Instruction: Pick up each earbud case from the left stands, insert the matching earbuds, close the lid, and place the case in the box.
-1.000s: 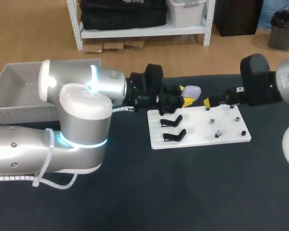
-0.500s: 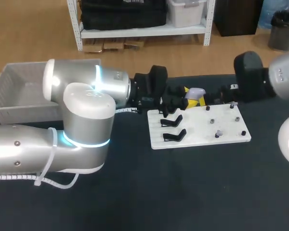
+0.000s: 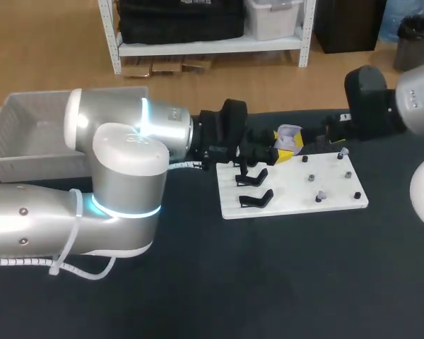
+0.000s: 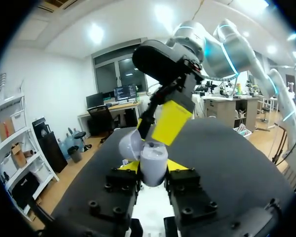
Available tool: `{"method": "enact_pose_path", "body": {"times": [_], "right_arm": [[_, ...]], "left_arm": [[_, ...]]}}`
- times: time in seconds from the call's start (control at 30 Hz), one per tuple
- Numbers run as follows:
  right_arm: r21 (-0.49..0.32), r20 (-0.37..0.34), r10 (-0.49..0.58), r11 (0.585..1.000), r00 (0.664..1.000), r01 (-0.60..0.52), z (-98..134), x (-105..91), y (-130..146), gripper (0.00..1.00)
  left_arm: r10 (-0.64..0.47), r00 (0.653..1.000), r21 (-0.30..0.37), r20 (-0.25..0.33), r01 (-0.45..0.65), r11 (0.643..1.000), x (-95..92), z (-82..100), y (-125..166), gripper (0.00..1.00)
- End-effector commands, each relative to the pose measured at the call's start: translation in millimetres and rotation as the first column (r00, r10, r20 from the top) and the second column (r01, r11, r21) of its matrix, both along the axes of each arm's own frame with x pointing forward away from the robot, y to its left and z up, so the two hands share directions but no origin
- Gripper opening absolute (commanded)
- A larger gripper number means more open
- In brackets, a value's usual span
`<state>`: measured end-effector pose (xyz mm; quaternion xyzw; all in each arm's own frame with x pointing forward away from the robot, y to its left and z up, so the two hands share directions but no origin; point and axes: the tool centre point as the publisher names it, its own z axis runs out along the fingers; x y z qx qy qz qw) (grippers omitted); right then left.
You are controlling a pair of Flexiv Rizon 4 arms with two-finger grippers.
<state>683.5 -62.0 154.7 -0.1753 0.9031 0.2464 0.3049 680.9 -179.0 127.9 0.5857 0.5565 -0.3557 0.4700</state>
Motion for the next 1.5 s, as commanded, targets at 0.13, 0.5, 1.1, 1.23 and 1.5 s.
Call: {"method": "enact_pose_path", "body": {"times": [0.13, 0.5, 1.1, 1.23, 1.5], "right_arm": [[-0.053, 0.041, -0.029, 0.998, 0.999, 0.031, 11, -1.4, -13, 1.00], [-0.266, 0.082, -0.085, 0.958, 0.993, 0.104, 5, 11.1, -68, 1.00], [-0.497, -0.032, -0.107, 0.864, 0.994, 0.077, -53, 38.0, -101, 1.00], [-0.499, -0.046, -0.116, 0.863, 0.992, 0.078, -56, 41.9, -105, 1.00], [-0.546, -0.039, -0.167, 0.829, 0.985, 0.119, -56, 45.4, -109, 1.00]], "left_arm": [[0.005, 0.999, -0.039, -0.036, -0.006, 0.999, -2.0, -2.1, 6, 0.00], [0.010, 0.998, -0.164, -0.063, -0.021, 0.986, -1.5, 39.9, 32, 0.00], [0.014, 0.999, -0.218, -0.050, -0.024, 0.976, -2.5, 64.1, 42, 0.00], [0.012, 0.998, -0.226, -0.061, -0.026, 0.974, -0.8, 64.0, 43, 0.00], [0.000, 0.996, -0.231, -0.087, -0.021, 0.973, 2.3, 62.0, 44, 0.00]]}}
